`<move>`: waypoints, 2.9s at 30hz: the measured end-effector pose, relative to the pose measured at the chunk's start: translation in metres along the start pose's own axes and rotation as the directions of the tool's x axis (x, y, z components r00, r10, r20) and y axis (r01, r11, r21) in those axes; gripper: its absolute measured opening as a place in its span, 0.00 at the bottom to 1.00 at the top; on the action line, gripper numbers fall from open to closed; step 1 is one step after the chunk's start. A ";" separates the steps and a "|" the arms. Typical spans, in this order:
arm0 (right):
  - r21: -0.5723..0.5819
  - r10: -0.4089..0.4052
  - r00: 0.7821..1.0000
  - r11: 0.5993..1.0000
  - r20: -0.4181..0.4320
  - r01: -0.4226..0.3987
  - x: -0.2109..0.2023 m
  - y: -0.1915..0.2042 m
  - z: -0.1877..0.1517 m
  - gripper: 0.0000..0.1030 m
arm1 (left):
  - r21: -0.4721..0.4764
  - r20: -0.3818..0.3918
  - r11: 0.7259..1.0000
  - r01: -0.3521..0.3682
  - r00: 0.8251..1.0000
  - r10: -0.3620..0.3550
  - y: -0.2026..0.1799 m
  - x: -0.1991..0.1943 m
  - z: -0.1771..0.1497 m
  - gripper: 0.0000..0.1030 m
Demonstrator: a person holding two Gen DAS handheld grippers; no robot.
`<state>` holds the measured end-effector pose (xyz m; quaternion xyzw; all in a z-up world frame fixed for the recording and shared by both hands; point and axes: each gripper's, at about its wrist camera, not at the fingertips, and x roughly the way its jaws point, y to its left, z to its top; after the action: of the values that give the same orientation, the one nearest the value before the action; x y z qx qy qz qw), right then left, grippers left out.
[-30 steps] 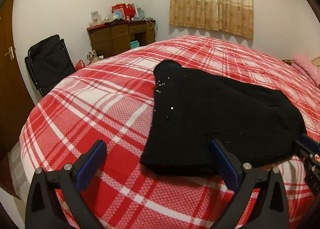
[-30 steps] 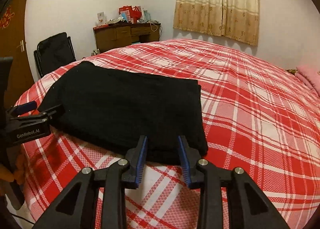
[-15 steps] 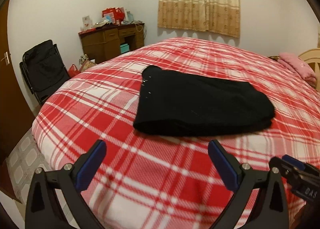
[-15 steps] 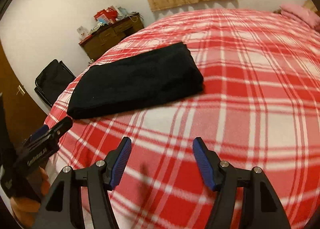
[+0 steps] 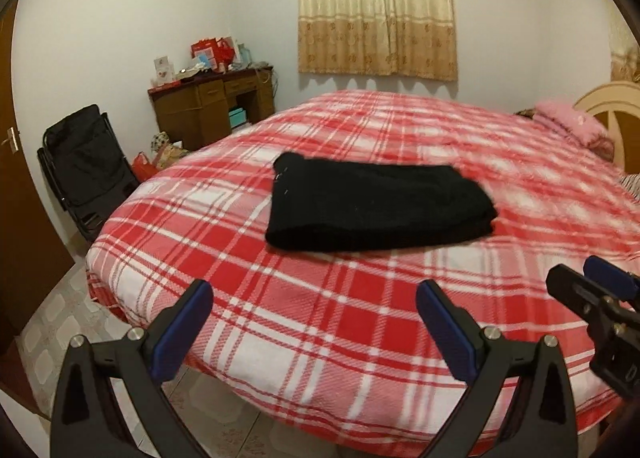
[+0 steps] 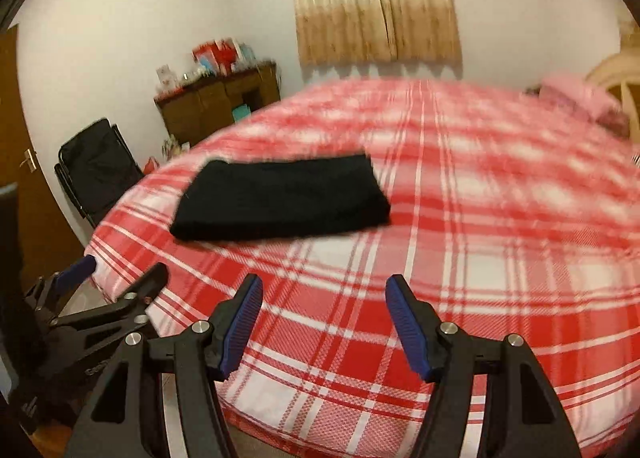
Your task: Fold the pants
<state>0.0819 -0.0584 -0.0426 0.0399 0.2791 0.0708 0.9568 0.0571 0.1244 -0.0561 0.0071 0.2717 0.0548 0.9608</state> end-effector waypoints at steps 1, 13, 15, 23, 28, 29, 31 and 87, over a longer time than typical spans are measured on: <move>-0.005 -0.002 1.000 1.000 0.029 0.002 -0.010 0.001 0.002 0.64 | 0.004 0.017 1.000 -0.003 1.000 0.003 -0.001 -0.005 0.001 1.00; 0.010 -0.003 0.978 1.000 0.207 0.001 -0.075 -0.001 0.015 0.69 | 0.038 0.184 0.997 -0.074 0.981 0.066 -0.004 -0.059 0.020 1.00; 0.007 -0.009 0.974 1.000 0.227 0.008 -0.085 -0.001 0.015 0.69 | 0.036 0.214 0.996 -0.078 0.974 0.069 -0.004 -0.068 0.023 1.00; 0.003 -0.029 0.958 1.000 0.285 0.030 -0.111 -0.004 0.011 0.73 | 0.050 0.258 0.996 -0.072 0.965 0.057 -0.012 -0.084 0.024 1.00; 0.009 -0.035 0.954 0.999 0.297 0.034 -0.118 -0.006 0.009 0.74 | 0.056 0.269 0.996 -0.071 0.962 0.054 -0.016 -0.088 0.025 1.00; 0.011 -0.036 0.954 0.999 0.297 0.034 -0.119 -0.005 0.008 0.74 | 0.056 0.271 0.996 -0.074 0.961 0.056 -0.017 -0.090 0.024 1.00; 0.013 -0.036 0.954 0.999 0.298 0.034 -0.121 -0.005 0.007 0.75 | 0.055 0.275 0.995 -0.080 0.960 0.062 -0.017 -0.091 0.024 1.00; 0.004 -0.032 0.953 0.999 0.302 0.032 -0.128 -0.004 0.005 0.75 | 0.022 0.257 0.997 -0.079 0.964 0.071 -0.007 -0.095 0.027 1.00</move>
<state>-0.0220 -0.0828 0.0286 0.0453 0.1300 0.0485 0.9893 -0.0087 0.1077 0.0164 0.0397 0.1456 0.0852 0.9849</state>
